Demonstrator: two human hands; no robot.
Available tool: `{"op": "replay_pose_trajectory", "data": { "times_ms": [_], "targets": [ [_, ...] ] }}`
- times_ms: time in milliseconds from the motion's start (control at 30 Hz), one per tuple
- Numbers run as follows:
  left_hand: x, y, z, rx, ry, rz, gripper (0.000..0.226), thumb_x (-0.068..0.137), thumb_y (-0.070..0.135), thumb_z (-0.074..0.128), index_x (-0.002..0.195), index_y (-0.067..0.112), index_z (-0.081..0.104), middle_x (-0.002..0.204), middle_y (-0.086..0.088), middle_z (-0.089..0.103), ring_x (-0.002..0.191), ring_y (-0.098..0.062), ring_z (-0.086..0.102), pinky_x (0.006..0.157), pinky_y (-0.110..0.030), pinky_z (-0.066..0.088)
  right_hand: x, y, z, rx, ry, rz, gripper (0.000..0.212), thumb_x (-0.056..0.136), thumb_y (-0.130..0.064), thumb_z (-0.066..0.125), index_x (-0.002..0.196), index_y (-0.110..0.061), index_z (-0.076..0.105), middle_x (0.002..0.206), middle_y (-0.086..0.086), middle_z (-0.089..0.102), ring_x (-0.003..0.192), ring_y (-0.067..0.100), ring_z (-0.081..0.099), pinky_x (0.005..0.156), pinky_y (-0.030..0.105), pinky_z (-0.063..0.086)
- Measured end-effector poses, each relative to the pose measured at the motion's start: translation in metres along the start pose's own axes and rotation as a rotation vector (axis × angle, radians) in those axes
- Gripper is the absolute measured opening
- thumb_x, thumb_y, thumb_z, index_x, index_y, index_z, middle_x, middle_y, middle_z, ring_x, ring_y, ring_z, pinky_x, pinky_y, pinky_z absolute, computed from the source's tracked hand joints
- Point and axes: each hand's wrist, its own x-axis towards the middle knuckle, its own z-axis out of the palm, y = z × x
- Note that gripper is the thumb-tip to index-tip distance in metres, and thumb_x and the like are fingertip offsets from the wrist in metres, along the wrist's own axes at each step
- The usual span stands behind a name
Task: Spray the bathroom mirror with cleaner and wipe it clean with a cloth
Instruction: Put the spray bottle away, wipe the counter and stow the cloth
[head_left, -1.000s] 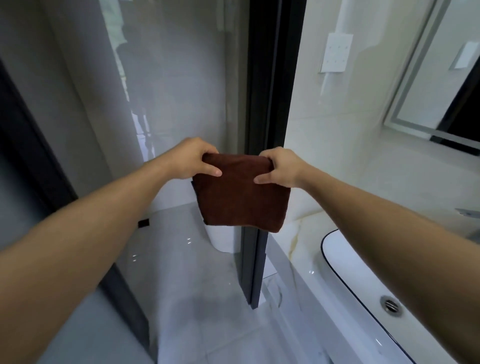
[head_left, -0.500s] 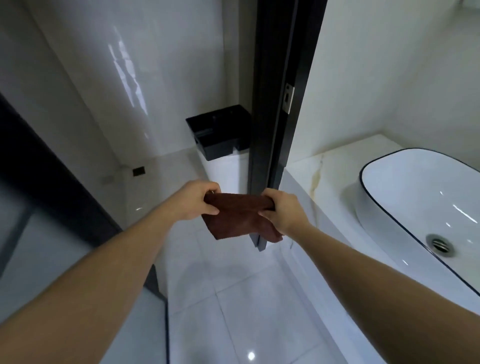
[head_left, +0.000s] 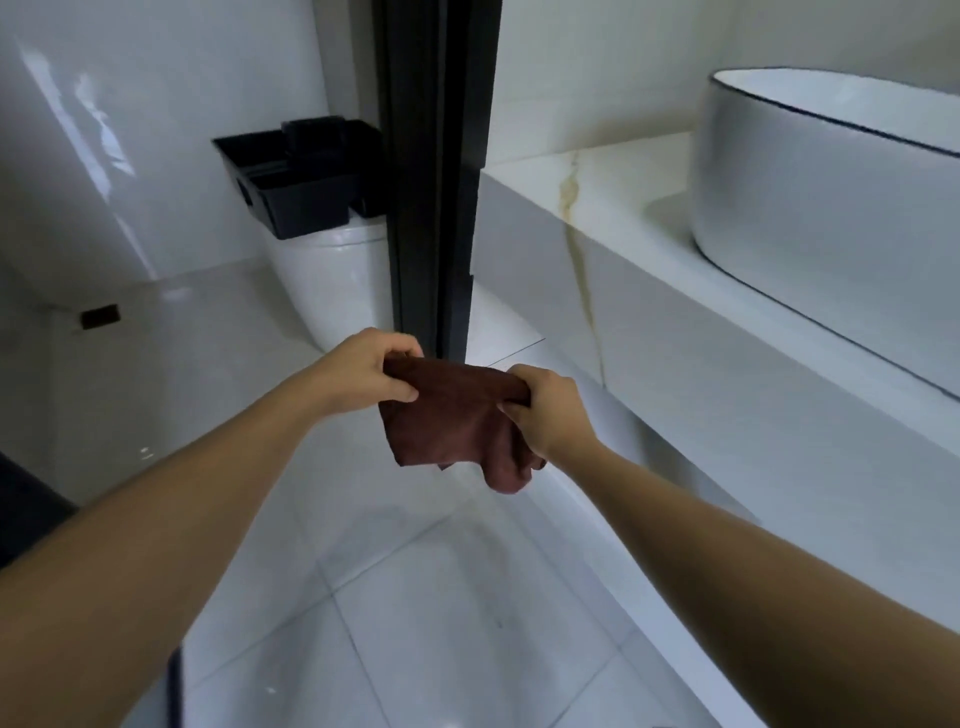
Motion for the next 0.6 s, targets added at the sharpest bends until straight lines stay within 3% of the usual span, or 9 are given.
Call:
{"op": "replay_pose_trajectory", "data": {
  "times_ms": [100, 200, 333, 400, 467, 600],
  "targets": [
    [0.019, -0.017, 0.035, -0.139, 0.091, 0.014, 0.017, 0.081, 0.001, 0.073, 0.090, 0.014, 0.068, 0.088, -0.010, 0.069, 0.082, -0.020, 0.066, 0.074, -0.032, 0.052, 0.002, 0.031, 0.019, 0.030, 0.077, 0.043, 0.010, 0.088, -0.013, 0.062, 0.084, -0.021, 0.057, 0.080, -0.002, 0.063, 0.079, 0.022, 0.057, 0.068, 0.032, 0.042],
    [0.040, -0.031, 0.072, -0.348, 0.168, 0.010, 0.019, 0.083, 0.005, 0.073, 0.097, 0.016, 0.066, 0.093, -0.007, 0.070, 0.090, -0.020, 0.068, 0.081, -0.036, 0.055, 0.001, 0.059, 0.032, 0.066, 0.143, 0.102, 0.007, 0.091, -0.013, 0.061, 0.088, -0.017, 0.057, 0.082, 0.000, 0.060, 0.080, 0.021, 0.054, 0.067, 0.027, 0.035],
    [0.072, -0.031, 0.124, -0.538, 0.152, 0.040, 0.023, 0.086, 0.007, 0.073, 0.104, 0.018, 0.065, 0.102, -0.006, 0.074, 0.097, -0.021, 0.072, 0.086, -0.036, 0.057, -0.007, 0.099, 0.033, 0.130, 0.239, 0.212, 0.009, 0.092, -0.012, 0.058, 0.100, -0.009, 0.062, 0.089, 0.004, 0.064, 0.089, 0.025, 0.059, 0.076, 0.033, 0.048],
    [0.086, -0.027, 0.150, -0.561, 0.116, 0.074, 0.023, 0.088, 0.007, 0.071, 0.109, 0.015, 0.065, 0.104, -0.006, 0.074, 0.097, -0.019, 0.072, 0.086, -0.034, 0.058, -0.011, 0.122, 0.032, 0.136, 0.264, 0.276, 0.011, 0.093, -0.013, 0.059, 0.102, -0.009, 0.062, 0.090, 0.005, 0.065, 0.090, 0.025, 0.061, 0.077, 0.034, 0.051],
    [0.099, -0.024, 0.175, -0.563, 0.085, 0.082, 0.024, 0.091, 0.008, 0.069, 0.113, 0.012, 0.063, 0.107, -0.007, 0.072, 0.098, -0.019, 0.071, 0.085, -0.032, 0.059, -0.015, 0.147, 0.031, 0.117, 0.272, 0.335, 0.010, 0.092, -0.015, 0.062, 0.101, -0.010, 0.061, 0.086, 0.003, 0.063, 0.086, 0.025, 0.061, 0.068, 0.029, 0.047],
    [0.131, -0.022, 0.213, -0.513, 0.046, 0.079, 0.025, 0.091, 0.007, 0.068, 0.114, 0.005, 0.060, 0.111, -0.014, 0.071, 0.103, -0.027, 0.069, 0.096, -0.045, 0.055, -0.012, 0.184, 0.026, 0.092, 0.277, 0.445, 0.019, 0.091, -0.017, 0.067, 0.107, -0.010, 0.061, 0.093, 0.004, 0.061, 0.088, 0.023, 0.057, 0.073, 0.029, 0.046]
  ]
}}
